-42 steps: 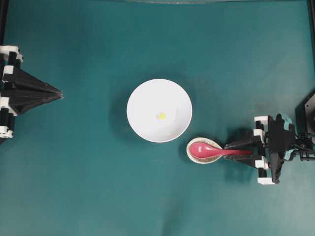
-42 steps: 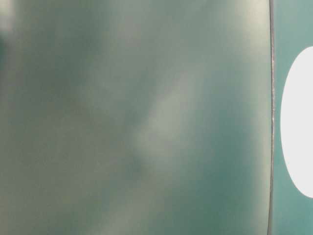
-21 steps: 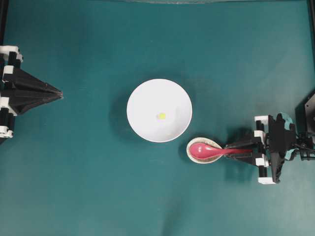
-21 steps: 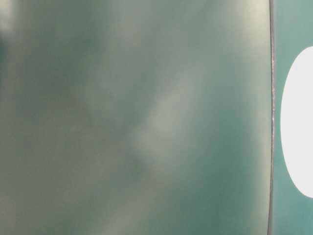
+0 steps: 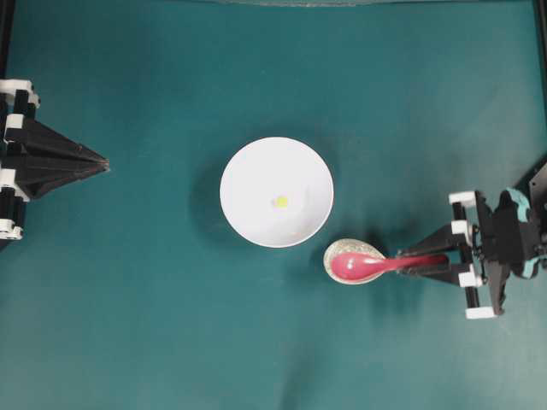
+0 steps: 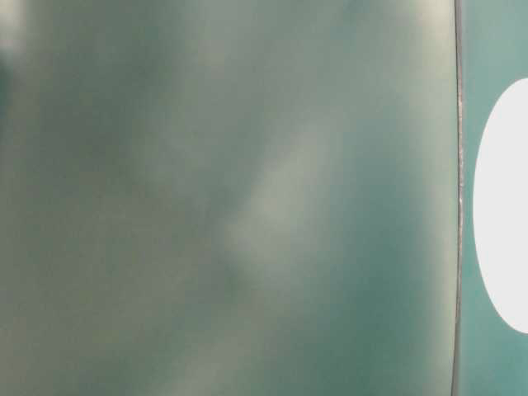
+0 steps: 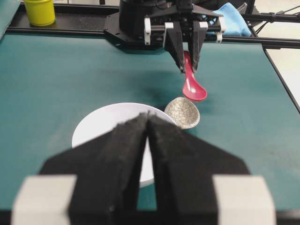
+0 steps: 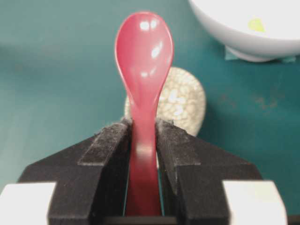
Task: Scoop the yellow hexagonal prism block from the bowl with a spoon using the right arm.
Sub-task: 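Lift the pink spoon and carry it over the white bowl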
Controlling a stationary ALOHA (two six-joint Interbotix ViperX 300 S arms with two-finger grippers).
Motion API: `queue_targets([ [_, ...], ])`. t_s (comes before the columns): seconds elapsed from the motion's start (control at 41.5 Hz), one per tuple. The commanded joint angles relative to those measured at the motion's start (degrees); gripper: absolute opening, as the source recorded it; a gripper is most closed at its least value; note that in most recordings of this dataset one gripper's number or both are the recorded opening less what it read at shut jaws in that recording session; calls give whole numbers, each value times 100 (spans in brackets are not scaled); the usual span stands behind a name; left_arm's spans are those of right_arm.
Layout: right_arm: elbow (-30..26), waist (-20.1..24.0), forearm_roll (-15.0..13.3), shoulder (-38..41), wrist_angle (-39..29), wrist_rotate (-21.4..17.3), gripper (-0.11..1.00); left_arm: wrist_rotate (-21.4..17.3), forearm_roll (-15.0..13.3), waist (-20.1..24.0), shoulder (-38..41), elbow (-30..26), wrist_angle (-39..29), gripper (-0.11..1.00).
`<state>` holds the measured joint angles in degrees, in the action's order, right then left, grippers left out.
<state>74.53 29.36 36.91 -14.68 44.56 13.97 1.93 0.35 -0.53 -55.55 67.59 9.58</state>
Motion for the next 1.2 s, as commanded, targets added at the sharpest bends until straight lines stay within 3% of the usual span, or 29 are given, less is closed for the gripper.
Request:
queue_targets([
  [0.0, -149, -352, 0, -624, -598, 281, 23, -18, 9, -9, 18, -158, 26, 8],
  [0.241, -712, -1881, -9, -2127, -3041, 1002, 22, -18, 9, -9, 18, -158, 26, 8],
  [0.506, -1433, -3190, -132, -2619, -5203, 1310, 23, -44, 9, -9, 9, -158, 26, 8],
  [0.77, -1986, -3788, -536, -2347, -6100, 1301, 22, -44, 18, -9, -9, -158, 26, 8],
  [1.18, -2461, -3850, -1020, -1485, -6267, 1301, 22, -88, 44, -9, -9, -149, -88, 8],
])
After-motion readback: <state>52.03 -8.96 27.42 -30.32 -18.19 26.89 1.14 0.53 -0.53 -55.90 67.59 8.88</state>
